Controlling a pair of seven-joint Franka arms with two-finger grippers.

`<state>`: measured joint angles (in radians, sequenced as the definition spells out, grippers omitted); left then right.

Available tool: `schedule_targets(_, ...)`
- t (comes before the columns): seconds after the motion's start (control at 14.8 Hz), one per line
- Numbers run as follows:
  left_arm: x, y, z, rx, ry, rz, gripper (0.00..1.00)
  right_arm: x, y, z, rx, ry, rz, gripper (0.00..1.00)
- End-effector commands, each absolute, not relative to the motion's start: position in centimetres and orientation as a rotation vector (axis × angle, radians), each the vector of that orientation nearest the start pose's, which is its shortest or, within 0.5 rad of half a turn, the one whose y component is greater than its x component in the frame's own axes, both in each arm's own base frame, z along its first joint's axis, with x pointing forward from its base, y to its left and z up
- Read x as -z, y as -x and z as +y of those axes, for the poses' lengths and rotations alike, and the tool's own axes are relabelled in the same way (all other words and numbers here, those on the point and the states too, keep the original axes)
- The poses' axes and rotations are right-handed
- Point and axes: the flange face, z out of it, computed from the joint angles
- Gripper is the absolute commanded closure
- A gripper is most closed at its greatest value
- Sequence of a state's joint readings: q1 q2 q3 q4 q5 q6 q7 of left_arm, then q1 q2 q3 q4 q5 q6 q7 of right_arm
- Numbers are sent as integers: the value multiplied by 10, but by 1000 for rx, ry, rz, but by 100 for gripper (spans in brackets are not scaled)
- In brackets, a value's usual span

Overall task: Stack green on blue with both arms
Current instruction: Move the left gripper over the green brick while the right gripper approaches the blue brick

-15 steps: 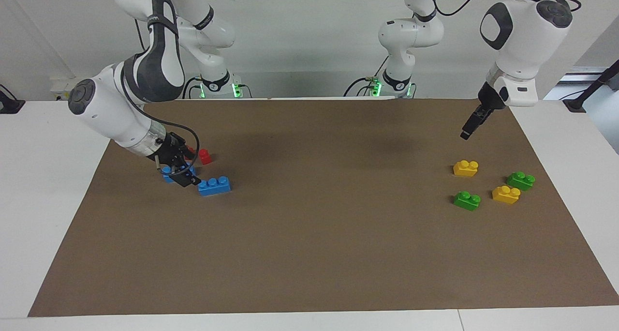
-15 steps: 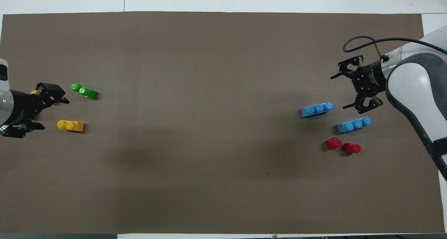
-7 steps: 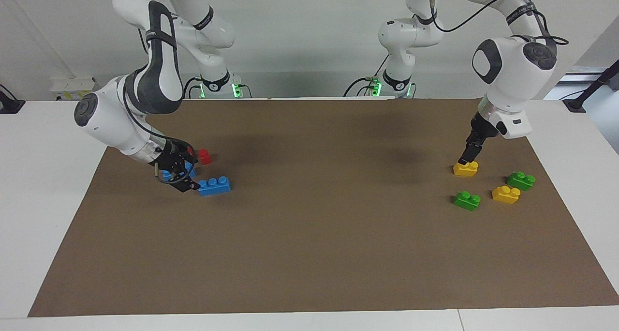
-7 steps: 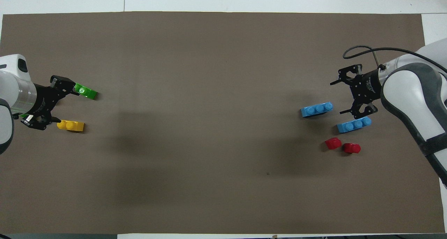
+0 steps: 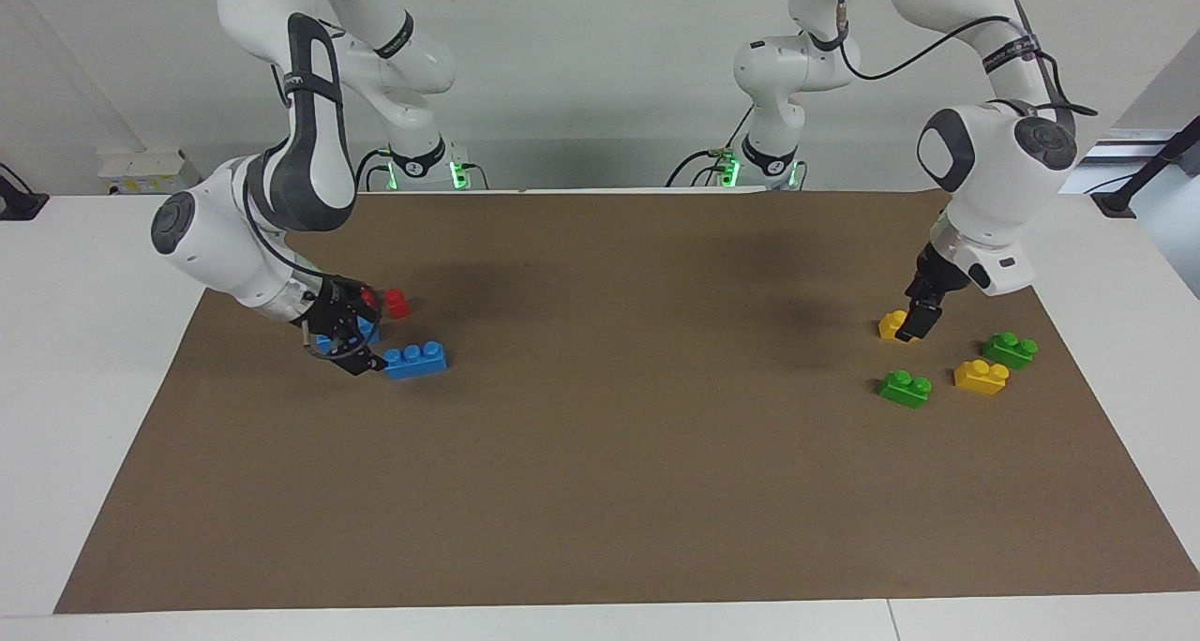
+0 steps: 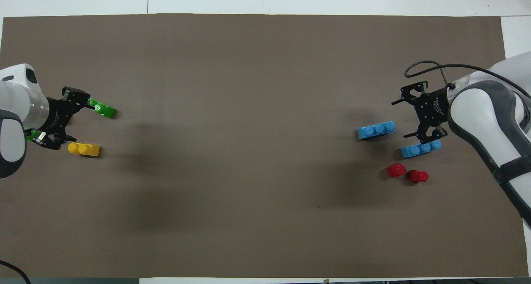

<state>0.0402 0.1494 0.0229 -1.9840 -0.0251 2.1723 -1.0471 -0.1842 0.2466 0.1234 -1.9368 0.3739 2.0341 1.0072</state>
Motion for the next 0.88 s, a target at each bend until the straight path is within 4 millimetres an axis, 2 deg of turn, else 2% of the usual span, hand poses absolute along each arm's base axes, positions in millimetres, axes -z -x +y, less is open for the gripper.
schedule_targets(0.0,-388,-607,47,33,2657,-1768,0,-340,-592,-22,-421,2295,1674,1)
schedule_targets(0.07,-384,-612,52,27,2630,-1807,0,-337,-591,-23,-416,2298,1671,1)
schedule_targets(0.27,-369,-636,50,16,2578,-1870,0,-326,-584,-20,-429,2304,1674,1)
schedule_targets(0.67,-349,-658,59,16,2567,-1885,0,-310,-574,-20,-450,2274,1687,1)
schedule_targets(0.81,-340,-661,60,4,2563,-1888,0,-307,-575,-29,-437,2256,1707,1)
